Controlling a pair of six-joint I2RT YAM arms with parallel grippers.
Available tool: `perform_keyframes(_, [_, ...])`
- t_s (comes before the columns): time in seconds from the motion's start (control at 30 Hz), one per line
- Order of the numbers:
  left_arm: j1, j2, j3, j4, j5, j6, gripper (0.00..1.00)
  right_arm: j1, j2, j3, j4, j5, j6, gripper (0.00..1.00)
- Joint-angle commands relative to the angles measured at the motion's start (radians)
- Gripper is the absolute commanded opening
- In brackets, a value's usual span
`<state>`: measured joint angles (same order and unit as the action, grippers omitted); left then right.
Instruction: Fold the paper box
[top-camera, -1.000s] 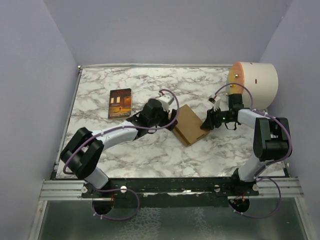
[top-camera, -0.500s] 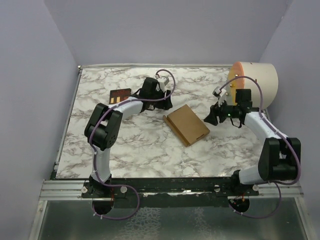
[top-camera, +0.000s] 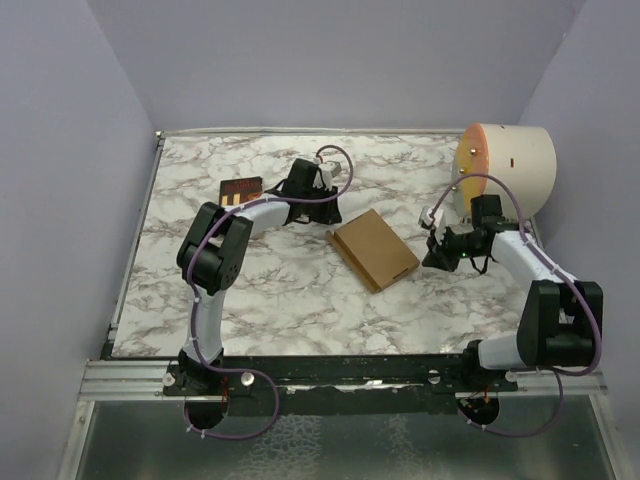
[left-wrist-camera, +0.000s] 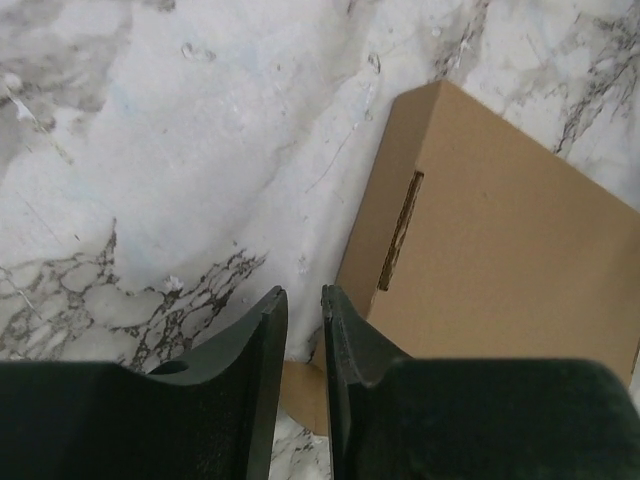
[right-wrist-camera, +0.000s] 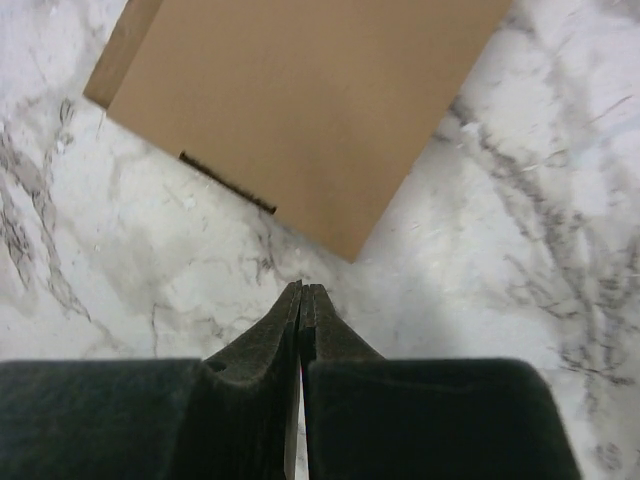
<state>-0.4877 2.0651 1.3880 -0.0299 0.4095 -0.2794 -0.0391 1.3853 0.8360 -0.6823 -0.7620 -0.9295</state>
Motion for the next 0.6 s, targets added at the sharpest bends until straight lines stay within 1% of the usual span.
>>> perform_keyframes(0.0, [-0.008,-0.03,-0.088,0.02,0.06,-0.013,0.24,0.016,0.043,-0.063,-0.044,0.025,-0.16,0.03])
perform_keyframes(0.27, [-0.04,-0.085,-0.196,0.052,0.073,-0.024,0.24,0.07,0.153,-0.034,0.042,0.127,-0.127,0.08])
perform_keyframes(0.43, [-0.068,-0.167,-0.285,0.099,0.066,-0.05,0.24,0.083,0.188,0.018,0.095,0.17,-0.118,0.12])
perform_keyframes(0.57, [-0.107,-0.23,-0.359,0.128,0.043,-0.077,0.24,0.099,0.226,0.072,0.082,0.173,-0.205,0.15])
